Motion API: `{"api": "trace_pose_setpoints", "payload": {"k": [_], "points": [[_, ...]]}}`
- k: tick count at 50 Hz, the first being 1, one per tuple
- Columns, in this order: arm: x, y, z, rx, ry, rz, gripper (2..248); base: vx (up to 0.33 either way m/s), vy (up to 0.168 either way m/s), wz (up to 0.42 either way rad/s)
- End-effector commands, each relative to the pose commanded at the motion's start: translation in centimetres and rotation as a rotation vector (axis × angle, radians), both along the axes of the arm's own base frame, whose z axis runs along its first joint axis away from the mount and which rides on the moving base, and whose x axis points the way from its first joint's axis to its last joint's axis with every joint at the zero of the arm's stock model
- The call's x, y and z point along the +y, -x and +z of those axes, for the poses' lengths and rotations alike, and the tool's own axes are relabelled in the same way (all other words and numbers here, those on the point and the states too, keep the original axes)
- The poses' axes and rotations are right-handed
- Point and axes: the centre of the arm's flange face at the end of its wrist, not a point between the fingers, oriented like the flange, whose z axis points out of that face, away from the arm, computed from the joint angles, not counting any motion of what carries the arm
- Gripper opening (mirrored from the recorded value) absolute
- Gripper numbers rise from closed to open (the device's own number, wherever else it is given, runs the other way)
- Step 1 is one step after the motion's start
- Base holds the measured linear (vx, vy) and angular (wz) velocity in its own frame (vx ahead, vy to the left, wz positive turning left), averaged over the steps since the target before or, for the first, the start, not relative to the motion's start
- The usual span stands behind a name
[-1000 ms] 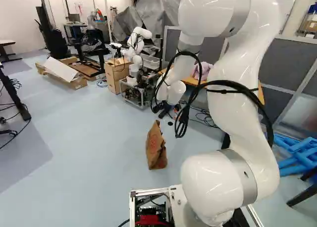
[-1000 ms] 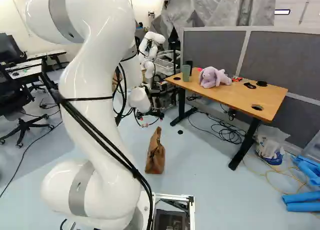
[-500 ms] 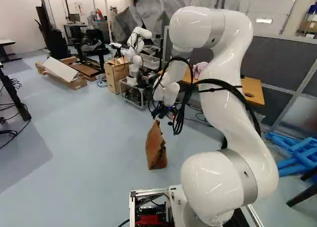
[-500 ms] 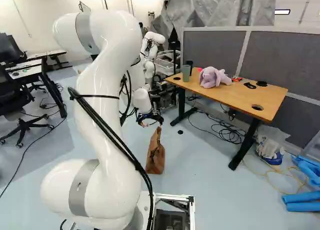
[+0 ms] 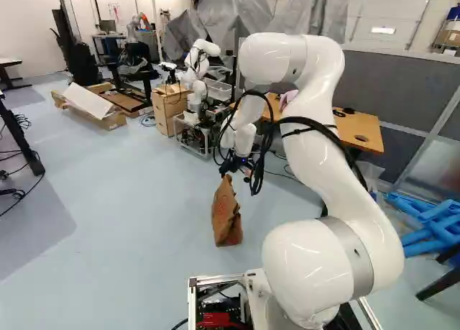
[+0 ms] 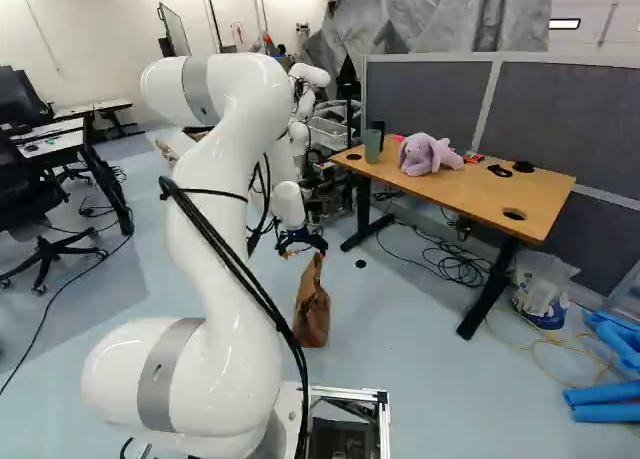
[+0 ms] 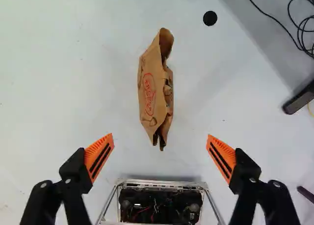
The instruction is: Pick up the bag on the ground and place it on the table
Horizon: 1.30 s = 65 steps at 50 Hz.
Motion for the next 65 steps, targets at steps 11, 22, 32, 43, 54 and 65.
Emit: {"api": "trace_pose_setpoints", "payload": {"k": [11, 22, 32, 43, 54, 65], "points": [[0.0, -1.1, -1.7, 0.006, 0.0, -0.001, 247, 0.0, 0.0, 0.0], [0.0, -2.1, -3.3, 0.011, 0.001, -0.002, 247, 0.0, 0.0, 0.0], [0.0, -3.1, -4.8, 0.014, 0.001, -0.002, 247, 0.0, 0.0, 0.0], [0.0, -4.1, -6.5, 0.015, 0.001, -0.003, 247, 0.0, 0.0, 0.0], [0.0, -5.1, -8.2, 0.015, 0.001, -0.004, 247, 0.0, 0.0, 0.0], [0.0, -5.9, -9.8, 0.016, 0.001, -0.005, 247, 0.0, 0.0, 0.0]]}}
